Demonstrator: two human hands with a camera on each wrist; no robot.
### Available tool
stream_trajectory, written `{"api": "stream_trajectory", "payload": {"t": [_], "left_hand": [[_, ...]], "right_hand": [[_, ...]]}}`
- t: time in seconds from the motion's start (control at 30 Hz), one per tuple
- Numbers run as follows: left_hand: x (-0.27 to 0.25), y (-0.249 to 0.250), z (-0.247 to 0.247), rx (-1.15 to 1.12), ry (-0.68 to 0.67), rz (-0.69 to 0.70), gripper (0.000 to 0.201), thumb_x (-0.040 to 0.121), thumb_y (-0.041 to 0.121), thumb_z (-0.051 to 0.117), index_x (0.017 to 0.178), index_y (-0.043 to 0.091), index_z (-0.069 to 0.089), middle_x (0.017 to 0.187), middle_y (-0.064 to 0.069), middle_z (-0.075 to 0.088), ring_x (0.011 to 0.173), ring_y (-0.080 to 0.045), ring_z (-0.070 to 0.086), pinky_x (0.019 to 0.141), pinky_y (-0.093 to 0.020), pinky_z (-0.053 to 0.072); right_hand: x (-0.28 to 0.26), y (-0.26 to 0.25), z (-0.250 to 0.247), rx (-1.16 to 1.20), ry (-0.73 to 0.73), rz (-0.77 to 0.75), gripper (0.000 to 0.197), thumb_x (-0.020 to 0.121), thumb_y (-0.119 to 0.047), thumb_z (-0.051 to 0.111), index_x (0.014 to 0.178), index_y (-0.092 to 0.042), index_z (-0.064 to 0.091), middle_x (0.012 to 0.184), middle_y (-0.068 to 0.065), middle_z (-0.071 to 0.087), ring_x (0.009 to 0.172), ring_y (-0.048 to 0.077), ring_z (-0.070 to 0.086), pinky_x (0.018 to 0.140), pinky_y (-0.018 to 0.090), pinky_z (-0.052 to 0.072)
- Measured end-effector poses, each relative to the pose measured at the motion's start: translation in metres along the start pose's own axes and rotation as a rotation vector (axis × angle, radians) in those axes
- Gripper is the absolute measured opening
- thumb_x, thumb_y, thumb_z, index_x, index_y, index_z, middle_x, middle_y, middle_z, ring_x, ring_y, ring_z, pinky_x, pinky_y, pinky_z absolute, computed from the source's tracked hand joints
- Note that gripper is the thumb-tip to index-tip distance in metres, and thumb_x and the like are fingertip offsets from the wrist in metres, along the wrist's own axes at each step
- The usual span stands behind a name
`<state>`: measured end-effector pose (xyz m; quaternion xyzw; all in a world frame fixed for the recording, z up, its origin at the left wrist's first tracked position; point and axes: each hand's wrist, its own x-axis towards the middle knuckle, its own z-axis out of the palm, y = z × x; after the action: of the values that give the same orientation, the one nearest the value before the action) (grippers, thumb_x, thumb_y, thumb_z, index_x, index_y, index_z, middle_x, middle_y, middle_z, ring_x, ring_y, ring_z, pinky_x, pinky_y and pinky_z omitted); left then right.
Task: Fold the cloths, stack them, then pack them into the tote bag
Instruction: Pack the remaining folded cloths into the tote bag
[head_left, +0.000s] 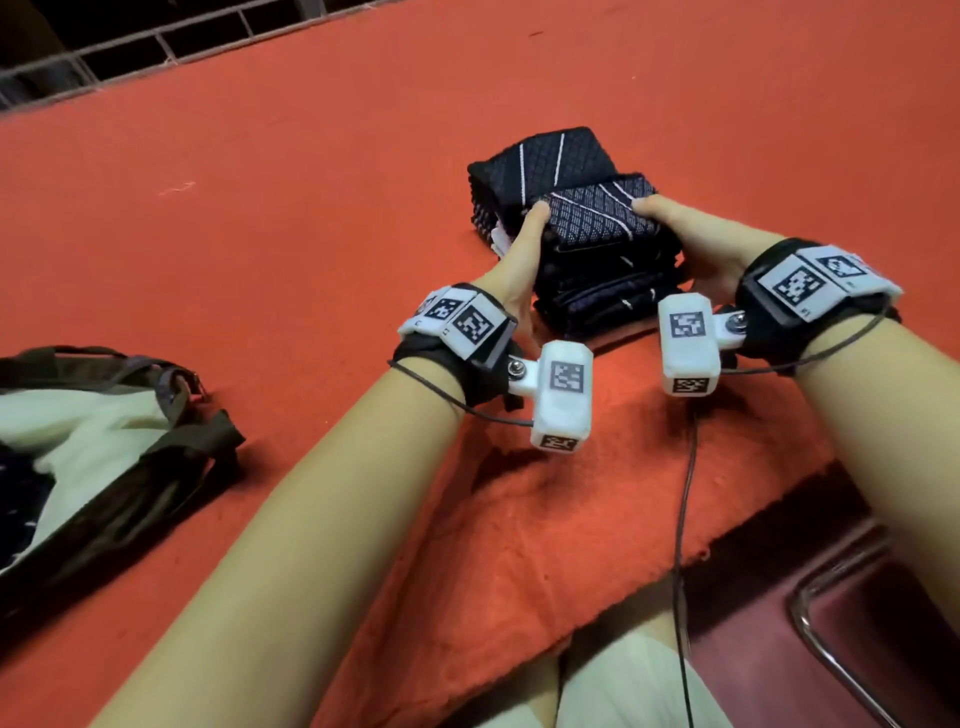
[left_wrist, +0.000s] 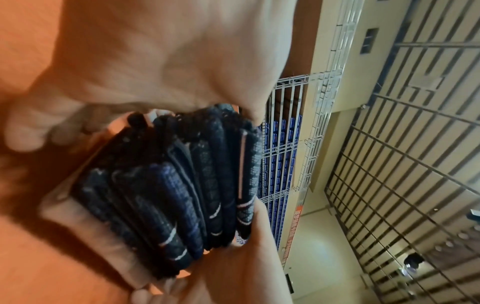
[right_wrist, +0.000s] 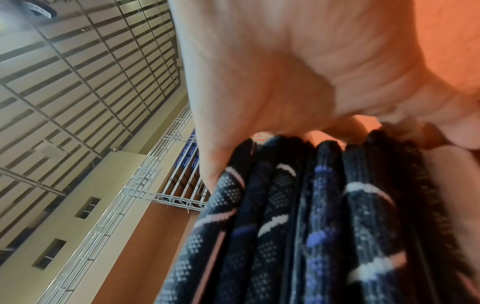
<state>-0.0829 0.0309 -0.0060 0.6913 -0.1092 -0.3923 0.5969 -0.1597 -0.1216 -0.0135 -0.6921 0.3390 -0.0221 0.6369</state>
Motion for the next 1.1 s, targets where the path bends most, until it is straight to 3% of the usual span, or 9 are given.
{"api": "stream_trajectory", "payload": {"t": [0.07, 0.17, 0.3, 0.37, 0.47, 0.57, 0.7, 0.9, 1.1], "left_hand": [[-0.004, -0.001, 0.003, -0.075, -0.022, 0.0, 0.082, 0.072, 0.077, 0.047, 0.137, 0.026, 0.043, 0.112, -0.009, 0.068, 0.095, -0.026, 0.068, 0.065, -0.042, 0.057], [-0.008, -0.001, 0.008, -0.18, -0.075, 0.004, 0.07, 0.086, 0.071, 0.033, 0.106, 0.009, 0.061, 0.08, -0.014, 0.072, 0.066, -0.024, 0.071, 0.054, -0.037, 0.058], [-0.014, -0.005, 0.012, -0.255, -0.049, 0.022, 0.065, 0.09, 0.065, 0.035, 0.114, 0.011, 0.061, 0.092, -0.014, 0.071, 0.081, -0.026, 0.07, 0.067, -0.035, 0.057], [-0.018, -0.007, 0.008, -0.309, -0.025, 0.019, 0.056, 0.091, 0.06, 0.036, 0.106, 0.013, 0.062, 0.083, -0.011, 0.072, 0.073, -0.025, 0.069, 0.065, -0.034, 0.056], [-0.028, -0.009, -0.003, -0.324, -0.036, 0.029, 0.052, 0.094, 0.056, 0.034, 0.094, 0.013, 0.062, 0.086, -0.01, 0.068, 0.078, -0.024, 0.065, 0.078, -0.035, 0.05], [-0.045, -0.009, -0.025, -0.291, -0.002, 0.047, 0.046, 0.095, 0.049, 0.037, 0.078, 0.013, 0.06, 0.059, -0.005, 0.069, 0.056, -0.017, 0.067, 0.069, -0.03, 0.05], [-0.069, -0.014, -0.073, -0.223, 0.108, 0.067, 0.042, 0.093, 0.05, 0.041, 0.074, 0.016, 0.057, 0.051, 0.001, 0.066, 0.049, -0.012, 0.065, 0.06, -0.024, 0.051], [-0.104, -0.027, -0.15, -0.227, 0.222, -0.026, 0.045, 0.083, 0.062, 0.049, 0.083, 0.018, 0.061, 0.079, -0.005, 0.069, 0.069, -0.019, 0.068, 0.063, -0.03, 0.054], [-0.127, -0.041, -0.189, -0.332, 0.01, 0.008, 0.071, 0.085, 0.072, 0.03, 0.114, 0.015, 0.063, 0.109, -0.011, 0.07, 0.096, -0.024, 0.069, 0.083, -0.041, 0.055]], "right_hand": [[0.001, 0.002, 0.0, 0.009, -0.021, 0.012, 0.035, 0.081, -0.061, 0.05, 0.079, -0.026, 0.052, 0.081, -0.002, 0.053, 0.071, 0.017, 0.051, 0.063, 0.026, 0.044], [-0.001, 0.005, 0.002, 0.055, -0.045, 0.007, 0.032, 0.084, -0.058, 0.048, 0.087, -0.026, 0.053, 0.087, -0.003, 0.055, 0.072, 0.015, 0.055, 0.061, 0.025, 0.046], [-0.009, 0.005, 0.005, 0.071, -0.061, -0.007, 0.027, 0.087, -0.053, 0.046, 0.087, -0.027, 0.052, 0.084, -0.003, 0.054, 0.071, 0.015, 0.053, 0.063, 0.026, 0.046], [-0.015, 0.005, 0.01, 0.077, -0.089, -0.006, 0.027, 0.088, -0.051, 0.046, 0.086, -0.024, 0.051, 0.083, -0.002, 0.052, 0.071, 0.016, 0.052, 0.065, 0.027, 0.047], [-0.024, 0.005, 0.02, 0.056, -0.148, 0.002, 0.029, 0.088, -0.051, 0.044, 0.086, -0.022, 0.05, 0.083, 0.0, 0.051, 0.071, 0.018, 0.051, 0.066, 0.03, 0.045], [-0.031, 0.005, 0.04, 0.056, -0.206, 0.005, 0.029, 0.088, -0.05, 0.044, 0.083, -0.022, 0.051, 0.079, 0.0, 0.052, 0.069, 0.019, 0.05, 0.066, 0.03, 0.043], [-0.041, 0.001, 0.091, 0.044, -0.313, 0.011, 0.028, 0.086, -0.05, 0.048, 0.08, -0.023, 0.052, 0.078, 0.0, 0.052, 0.071, 0.02, 0.051, 0.065, 0.028, 0.043], [-0.054, -0.004, 0.171, 0.07, -0.404, -0.025, 0.024, 0.086, -0.048, 0.051, 0.085, -0.024, 0.052, 0.083, 0.001, 0.052, 0.077, 0.02, 0.056, 0.074, 0.035, 0.051], [-0.062, -0.007, 0.205, 0.006, -0.473, -0.036, 0.022, 0.085, -0.045, 0.052, 0.087, -0.024, 0.055, 0.085, 0.0, 0.056, 0.072, 0.017, 0.057, 0.069, 0.029, 0.048]]}}
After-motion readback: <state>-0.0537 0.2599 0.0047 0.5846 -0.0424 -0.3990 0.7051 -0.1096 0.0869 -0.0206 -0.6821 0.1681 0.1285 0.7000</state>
